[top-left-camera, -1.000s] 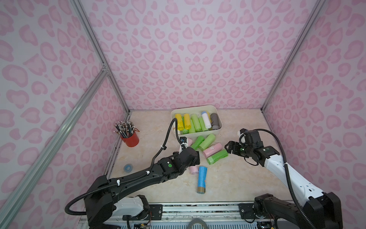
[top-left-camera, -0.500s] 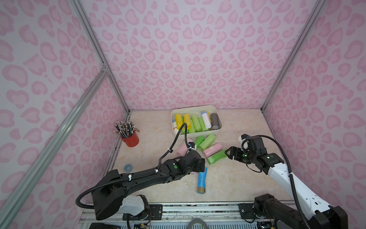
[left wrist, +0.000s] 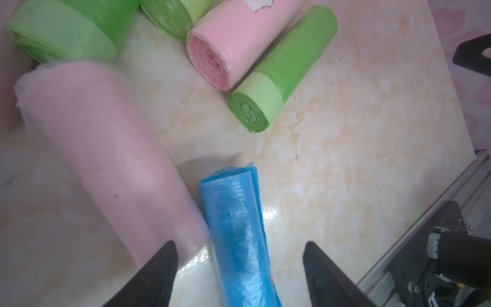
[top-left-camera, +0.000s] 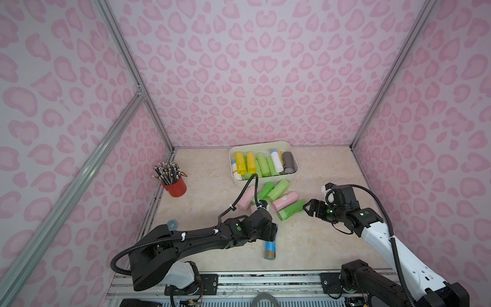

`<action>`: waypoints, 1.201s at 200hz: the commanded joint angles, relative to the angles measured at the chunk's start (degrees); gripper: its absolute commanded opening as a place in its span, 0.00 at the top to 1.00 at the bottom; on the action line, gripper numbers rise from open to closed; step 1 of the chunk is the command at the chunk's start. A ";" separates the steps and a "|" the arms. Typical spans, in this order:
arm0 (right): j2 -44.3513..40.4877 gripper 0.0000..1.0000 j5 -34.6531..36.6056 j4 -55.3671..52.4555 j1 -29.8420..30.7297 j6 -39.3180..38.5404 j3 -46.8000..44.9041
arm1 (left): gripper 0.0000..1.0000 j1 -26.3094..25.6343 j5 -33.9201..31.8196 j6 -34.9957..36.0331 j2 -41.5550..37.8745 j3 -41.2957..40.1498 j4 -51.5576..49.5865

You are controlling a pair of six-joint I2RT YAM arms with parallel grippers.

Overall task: Put the roll of trash bags into the storage box
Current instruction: Pick up the roll of trash bags from the center of the board.

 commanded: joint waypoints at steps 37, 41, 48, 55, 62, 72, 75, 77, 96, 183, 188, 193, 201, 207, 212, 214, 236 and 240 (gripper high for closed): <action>-0.53 0.10 1.47 -0.92 -0.02 0.37 -0.80 | 0.31 -1.26 1.77 -2.23 3.06 -0.65 3.20; -0.53 0.10 1.47 -0.92 -0.02 0.42 -0.93 | 0.31 -1.37 1.66 -2.23 3.38 -0.65 3.20; -0.61 0.10 1.55 -0.94 -0.02 0.37 -0.97 | 0.32 -1.62 1.22 -2.31 3.90 -0.40 2.97; -0.68 0.10 1.69 -1.09 -0.02 0.38 -1.15 | 0.32 -1.93 0.17 -2.31 4.55 0.01 2.20; -0.73 0.10 1.78 -1.14 -0.02 0.38 -1.19 | 0.34 -2.16 -1.39 -2.60 5.37 0.61 0.88; -0.88 0.10 1.90 -1.44 -0.02 0.37 -1.30 | 0.34 -2.58 -4.06 -3.37 6.60 1.36 -1.19; -0.96 0.10 1.95 -1.59 -0.02 0.37 -1.40 | 0.35 -2.60 -4.61 -3.53 6.90 1.55 -1.64; -0.97 0.10 1.99 -1.63 -0.02 0.37 -1.39 | 0.35 -2.60 -4.91 -3.65 7.15 1.67 -1.88; -1.79 0.10 2.59 -2.16 -0.02 0.37 -1.64 | 0.37 -3.00 -6.37 -4.39 7.96 1.74 -1.93; -3.24 0.10 2.80 -2.95 -0.28 0.99 -2.10 | 0.43 -4.17 -9.57 -5.94 12.61 3.83 -2.34; -3.32 0.10 2.79 -2.95 -0.28 0.94 -2.07 | 0.44 -4.11 -9.62 -6.13 12.68 3.87 -2.26; -3.43 0.10 2.79 -2.98 -0.28 0.90 -2.17 | 0.46 -4.11 -9.62 -6.26 12.89 4.00 -2.25; -3.60 0.10 2.92 -3.05 -0.37 0.90 -2.14 | 0.48 -4.10 -9.66 -6.29 13.19 4.33 -2.46; -3.60 0.10 3.05 -3.01 -0.37 0.90 -2.28 | 0.50 -4.11 -9.79 -6.19 13.29 4.66 -2.66; -3.60 0.10 3.14 -3.01 -0.37 0.90 -2.21 | 0.51 -4.12 -9.88 -6.02 13.30 4.84 -2.69; -3.56 0.10 3.14 -3.04 -0.37 0.90 -2.17 | 0.52 -4.17 -9.88 -5.90 13.30 4.93 -2.69; -2.93 0.10 3.23 -2.97 -0.37 0.90 -2.02 | 0.60 -4.22 -11.02 -5.10 12.36 5.45 -2.34; -2.83 0.10 3.15 -2.97 -0.37 0.90 -2.00 | 0.61 -4.19 -11.37 -4.91 12.13 5.65 -2.40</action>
